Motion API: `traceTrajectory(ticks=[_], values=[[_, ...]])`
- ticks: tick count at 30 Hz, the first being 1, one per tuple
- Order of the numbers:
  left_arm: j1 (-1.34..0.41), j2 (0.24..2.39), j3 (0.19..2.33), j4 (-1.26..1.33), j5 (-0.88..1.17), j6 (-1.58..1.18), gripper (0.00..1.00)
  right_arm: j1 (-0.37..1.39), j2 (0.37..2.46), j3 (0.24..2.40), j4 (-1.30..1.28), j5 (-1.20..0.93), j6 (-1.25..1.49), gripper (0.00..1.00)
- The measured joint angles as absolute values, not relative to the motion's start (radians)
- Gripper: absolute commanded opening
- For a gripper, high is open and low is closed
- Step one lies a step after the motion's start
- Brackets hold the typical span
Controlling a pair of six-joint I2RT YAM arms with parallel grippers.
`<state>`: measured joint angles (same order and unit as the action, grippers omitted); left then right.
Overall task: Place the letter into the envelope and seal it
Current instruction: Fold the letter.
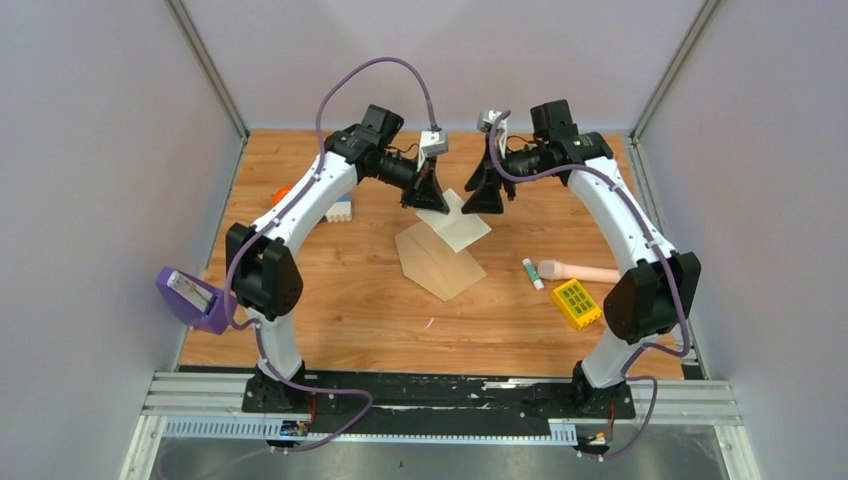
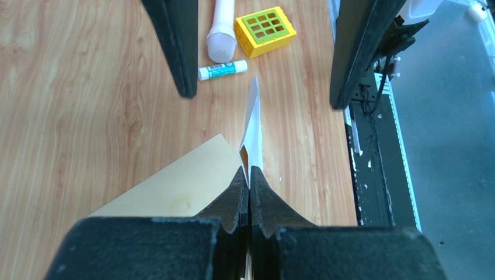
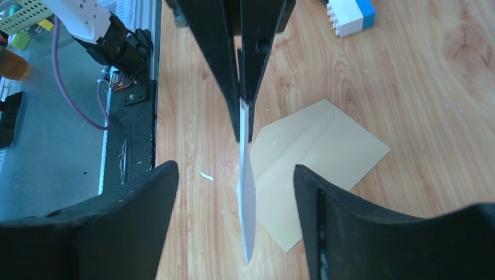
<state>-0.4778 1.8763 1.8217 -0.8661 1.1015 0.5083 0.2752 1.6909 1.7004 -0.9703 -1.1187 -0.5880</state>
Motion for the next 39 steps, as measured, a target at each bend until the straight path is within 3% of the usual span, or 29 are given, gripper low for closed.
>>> traceTrajectory(ticks=[9, 12, 22, 32, 34, 35, 37, 38, 39], values=[[-0.49, 1.876, 1.821, -0.862, 1.093, 0.501, 0.0, 0.36, 1.753, 1.73, -0.891, -1.09, -0.524, 0.25], [-0.49, 1.876, 1.82, -0.862, 1.093, 0.5, 0.0, 0.366, 1.768, 1.742, -0.881, -1.086, -0.507, 0.23], [-0.49, 1.876, 1.82, -0.857, 1.092, 0.506, 0.0, 0.353, 1.767, 1.741, -0.871, -1.114, -0.502, 0.36], [-0.49, 1.876, 1.82, -0.866, 1.089, 0.507, 0.0, 0.313, 1.766, 1.732, -0.87, -1.152, -0.498, 0.02], [-0.489, 1.876, 1.82, -0.871, 1.088, 0.507, 0.0, 0.313, 1.765, 1.728, -0.869, -1.155, -0.5, 0.0], [-0.489, 1.876, 1.82, -0.873, 1.086, 0.507, 0.02, 0.313, 1.765, 1.727, -0.87, -1.158, -0.499, 0.0], [-0.489, 1.876, 1.82, -0.875, 1.085, 0.507, 0.16, 0.313, 1.765, 1.725, -0.87, -1.163, -0.499, 0.0], [-0.489, 1.876, 1.82, -0.875, 1.085, 0.508, 0.31, 0.313, 1.765, 1.724, -0.87, -1.165, -0.5, 0.0], [-0.49, 1.876, 1.82, -0.875, 1.085, 0.507, 0.4, 0.313, 1.765, 1.723, -0.87, -1.166, -0.5, 0.0]])
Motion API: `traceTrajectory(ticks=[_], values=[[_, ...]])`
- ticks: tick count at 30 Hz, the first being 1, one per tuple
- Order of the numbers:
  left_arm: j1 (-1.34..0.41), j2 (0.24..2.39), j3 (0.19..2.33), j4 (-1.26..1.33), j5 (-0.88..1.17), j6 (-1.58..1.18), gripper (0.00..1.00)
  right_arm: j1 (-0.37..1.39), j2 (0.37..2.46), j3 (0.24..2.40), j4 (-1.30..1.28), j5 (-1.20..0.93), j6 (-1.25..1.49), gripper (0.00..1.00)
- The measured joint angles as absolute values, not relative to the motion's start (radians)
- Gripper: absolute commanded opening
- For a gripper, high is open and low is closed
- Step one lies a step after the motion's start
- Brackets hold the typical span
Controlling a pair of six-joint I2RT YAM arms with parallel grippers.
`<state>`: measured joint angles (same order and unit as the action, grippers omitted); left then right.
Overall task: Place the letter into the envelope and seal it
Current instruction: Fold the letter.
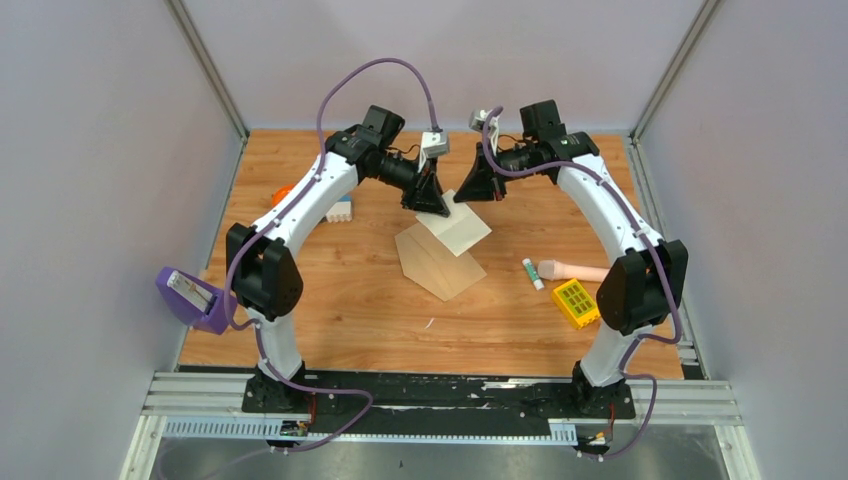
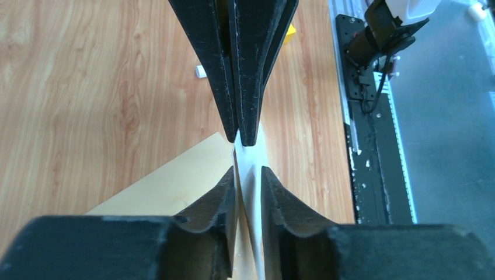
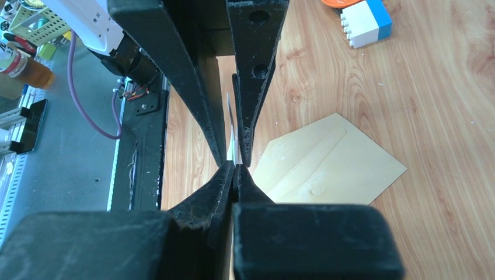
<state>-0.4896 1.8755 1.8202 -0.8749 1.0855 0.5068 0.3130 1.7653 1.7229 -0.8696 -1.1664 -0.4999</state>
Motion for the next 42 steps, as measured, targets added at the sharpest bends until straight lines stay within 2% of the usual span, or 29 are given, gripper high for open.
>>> traceTrajectory(ticks=[1, 3, 5, 8, 11, 14, 19, 21, 25, 42], values=[[-0.49, 1.876, 1.82, -0.874, 1.086, 0.504, 0.53, 0.313, 1.765, 1.721, -0.87, -1.168, -0.5, 0.0], [-0.489, 1.876, 1.82, -0.872, 1.089, 0.505, 0.63, 0.313, 1.766, 1.719, -0.87, -1.167, -0.502, 0.0], [-0.489, 1.876, 1.821, -0.872, 1.094, 0.501, 0.67, 0.313, 1.765, 1.714, -0.871, -1.167, -0.505, 0.0], [-0.487, 1.876, 1.821, -0.871, 1.112, 0.496, 0.68, 0.313, 1.764, 1.701, -0.87, -1.167, -0.511, 0.0], [-0.479, 1.876, 1.823, -0.86, 1.133, 0.474, 0.59, 0.314, 1.763, 1.687, -0.871, -1.167, -0.52, 0.0], [-0.475, 1.876, 1.826, -0.846, 1.14, 0.45, 0.43, 0.318, 1.763, 1.679, -0.877, -1.167, -0.53, 0.0], [-0.47, 1.876, 1.829, -0.824, 1.147, 0.425, 0.26, 0.339, 1.756, 1.669, -0.879, -1.164, -0.546, 0.0], [-0.469, 1.876, 1.829, -0.828, 1.153, 0.417, 0.16, 0.344, 1.754, 1.669, -0.878, -1.154, -0.552, 0.0], [-0.469, 1.876, 1.829, -0.823, 1.155, 0.409, 0.0, 0.344, 1.75, 1.669, -0.879, -1.151, -0.553, 0.0], [-0.461, 1.876, 1.826, -0.815, 1.15, 0.406, 0.0, 0.344, 1.749, 1.667, -0.878, -1.142, -0.556, 0.02]])
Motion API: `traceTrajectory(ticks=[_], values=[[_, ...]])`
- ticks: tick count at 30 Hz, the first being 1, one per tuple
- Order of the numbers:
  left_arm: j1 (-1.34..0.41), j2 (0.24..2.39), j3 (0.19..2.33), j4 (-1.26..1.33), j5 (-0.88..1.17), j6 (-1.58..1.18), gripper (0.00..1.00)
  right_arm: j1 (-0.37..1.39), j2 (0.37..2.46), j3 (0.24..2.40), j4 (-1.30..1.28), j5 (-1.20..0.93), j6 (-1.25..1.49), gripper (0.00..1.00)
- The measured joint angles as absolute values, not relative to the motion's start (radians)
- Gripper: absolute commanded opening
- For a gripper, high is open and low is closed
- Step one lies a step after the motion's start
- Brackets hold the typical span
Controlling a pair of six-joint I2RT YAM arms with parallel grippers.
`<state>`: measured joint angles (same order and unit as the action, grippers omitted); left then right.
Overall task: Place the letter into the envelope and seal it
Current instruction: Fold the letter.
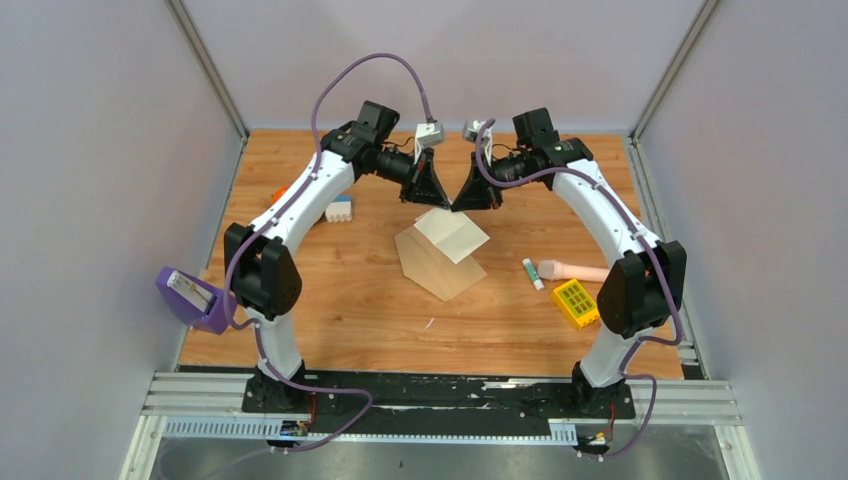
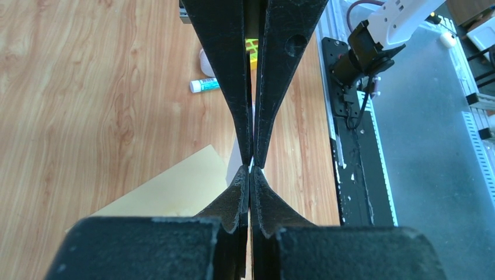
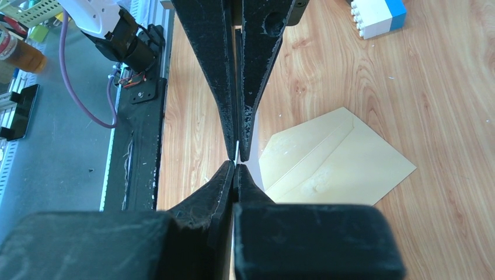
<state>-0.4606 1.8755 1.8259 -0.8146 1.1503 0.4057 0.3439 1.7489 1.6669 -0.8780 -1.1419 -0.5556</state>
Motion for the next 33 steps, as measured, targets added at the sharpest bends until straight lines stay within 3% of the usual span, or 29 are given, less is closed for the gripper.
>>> traceTrajectory(ticks=[25, 33], values=[[-0.411, 1.845, 1.764, -0.707, 1.208, 0.321, 0.0, 0.346, 1.749, 1.654, -0.871, -1.145, -0.56, 0.07], [-0.384, 1.812, 1.761, -0.683, 1.224, 0.3, 0.0, 0.346, 1.744, 1.639, -0.87, -1.151, -0.565, 0.0]])
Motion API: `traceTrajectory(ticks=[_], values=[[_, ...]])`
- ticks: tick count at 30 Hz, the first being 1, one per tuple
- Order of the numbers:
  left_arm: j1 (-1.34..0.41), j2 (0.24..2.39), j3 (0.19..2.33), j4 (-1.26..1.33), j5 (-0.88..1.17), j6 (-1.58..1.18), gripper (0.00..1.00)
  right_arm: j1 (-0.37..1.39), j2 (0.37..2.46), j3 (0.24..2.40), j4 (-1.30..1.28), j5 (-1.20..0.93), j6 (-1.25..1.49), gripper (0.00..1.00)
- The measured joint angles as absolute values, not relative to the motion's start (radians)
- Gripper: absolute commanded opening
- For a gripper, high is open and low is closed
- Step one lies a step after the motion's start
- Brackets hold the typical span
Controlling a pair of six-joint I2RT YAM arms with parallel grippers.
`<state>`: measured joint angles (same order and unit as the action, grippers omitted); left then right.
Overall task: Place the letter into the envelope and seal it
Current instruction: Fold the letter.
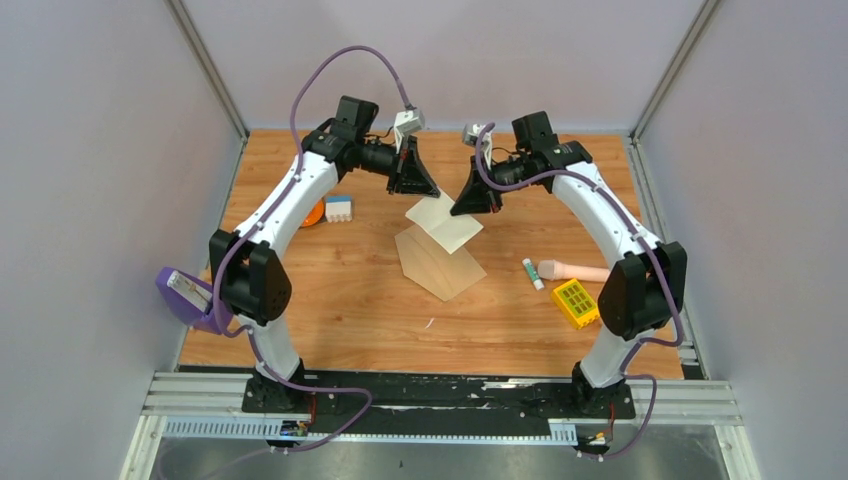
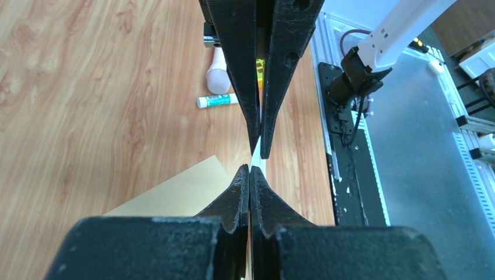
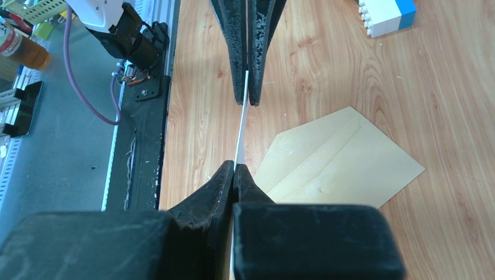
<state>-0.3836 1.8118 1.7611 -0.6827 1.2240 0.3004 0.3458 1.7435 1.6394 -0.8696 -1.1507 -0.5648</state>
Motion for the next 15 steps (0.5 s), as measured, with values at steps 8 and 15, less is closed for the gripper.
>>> traceTrajectory(ticks=[8, 15], values=[[-0.382, 1.807, 1.758, -0.678, 1.247, 0.296, 0.0, 0.346, 1.726, 1.635, -0.874, -1.149, -0.581, 0.0], [-0.382, 1.794, 1.754, -0.679, 1.253, 0.297, 0.0, 0.346, 1.711, 1.633, -0.877, -1.143, -0.598, 0.0]])
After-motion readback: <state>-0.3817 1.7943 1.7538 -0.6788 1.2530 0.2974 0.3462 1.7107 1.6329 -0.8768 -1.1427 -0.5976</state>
